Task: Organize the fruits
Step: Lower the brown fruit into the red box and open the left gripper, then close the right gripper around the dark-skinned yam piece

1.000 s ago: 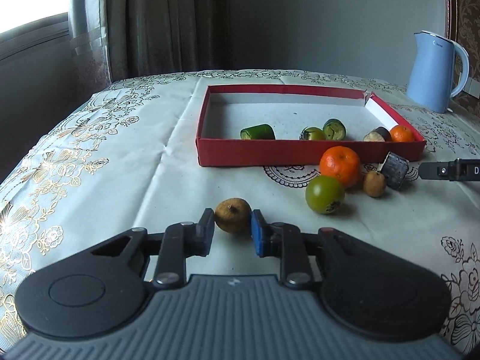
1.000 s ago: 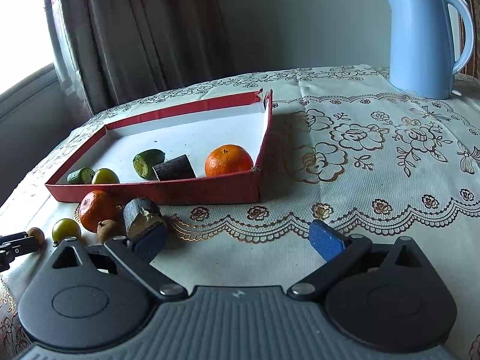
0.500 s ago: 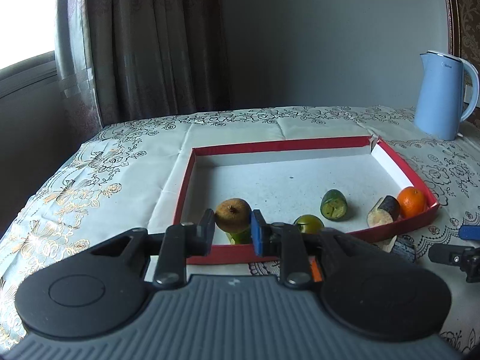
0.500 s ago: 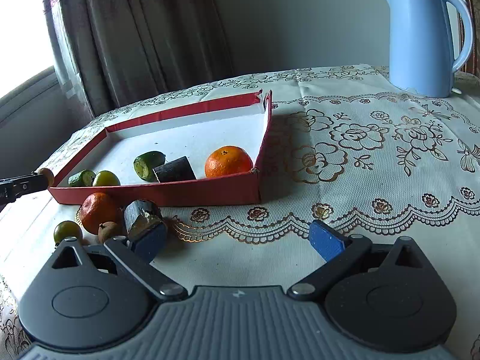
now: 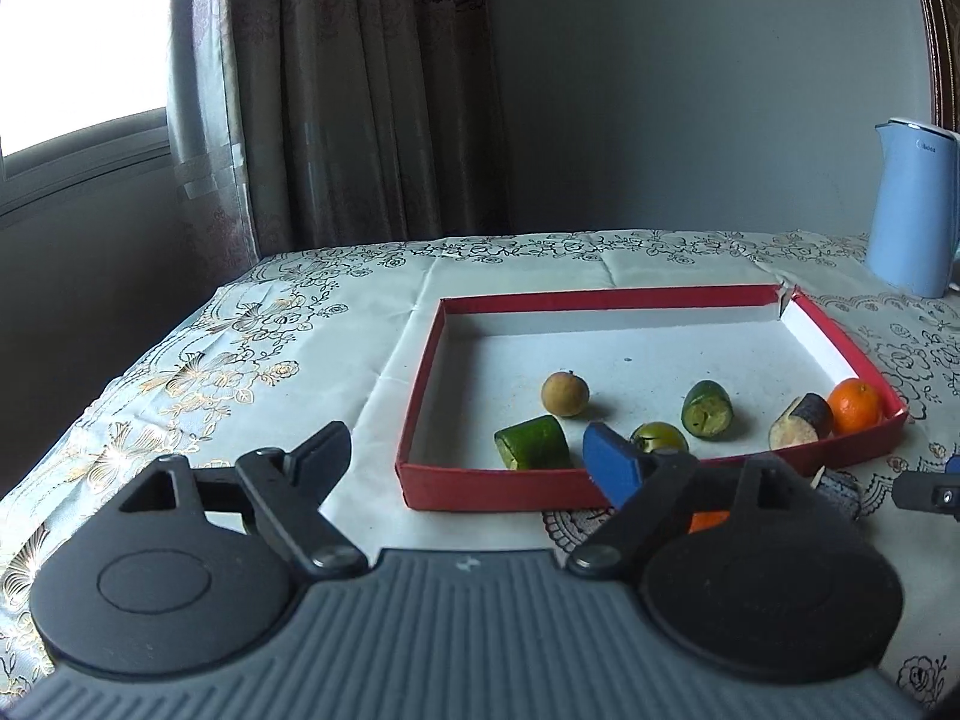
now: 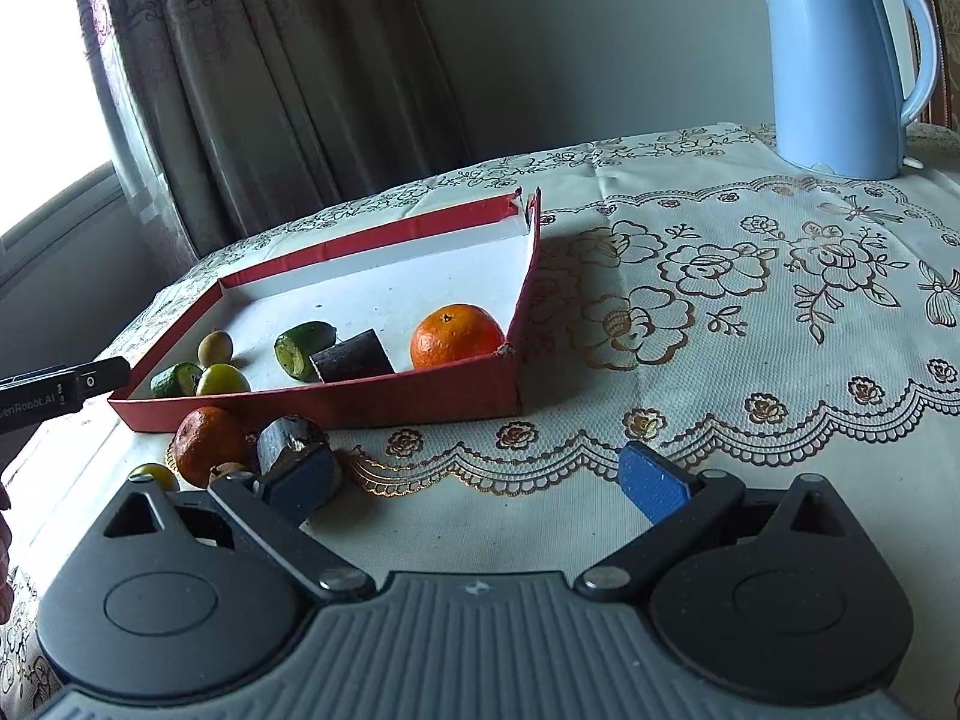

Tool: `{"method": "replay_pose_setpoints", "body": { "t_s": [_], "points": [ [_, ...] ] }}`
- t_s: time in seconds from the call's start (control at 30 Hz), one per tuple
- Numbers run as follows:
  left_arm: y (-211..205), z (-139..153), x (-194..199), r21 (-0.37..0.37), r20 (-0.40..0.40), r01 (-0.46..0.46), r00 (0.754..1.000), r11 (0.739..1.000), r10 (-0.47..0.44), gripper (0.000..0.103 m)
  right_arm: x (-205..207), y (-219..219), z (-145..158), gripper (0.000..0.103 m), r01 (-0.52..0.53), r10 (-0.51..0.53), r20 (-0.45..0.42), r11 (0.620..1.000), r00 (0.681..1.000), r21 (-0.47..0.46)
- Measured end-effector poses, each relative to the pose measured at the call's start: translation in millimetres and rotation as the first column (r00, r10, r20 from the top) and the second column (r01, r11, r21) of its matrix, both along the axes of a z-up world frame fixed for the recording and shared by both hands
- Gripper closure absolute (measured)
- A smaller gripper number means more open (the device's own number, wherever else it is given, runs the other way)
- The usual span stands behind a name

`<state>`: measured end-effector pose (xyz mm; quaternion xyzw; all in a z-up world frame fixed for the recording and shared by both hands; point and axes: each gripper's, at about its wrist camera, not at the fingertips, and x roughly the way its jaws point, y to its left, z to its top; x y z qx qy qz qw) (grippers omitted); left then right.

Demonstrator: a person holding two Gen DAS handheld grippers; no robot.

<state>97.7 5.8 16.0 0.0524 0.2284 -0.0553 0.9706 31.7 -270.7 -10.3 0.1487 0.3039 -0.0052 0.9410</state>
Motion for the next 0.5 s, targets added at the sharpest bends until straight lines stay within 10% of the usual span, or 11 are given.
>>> {"method": "replay_pose_setpoints", "body": {
  "t_s": [0.5],
  "points": [
    [58, -36, -45, -0.101, -0.086, -0.132, 0.989, 0.986, 0.123, 0.008, -6, 32, 11, 0.000, -0.157, 0.169, 0.065, 0.975, 0.983, -0.155]
  ]
}}
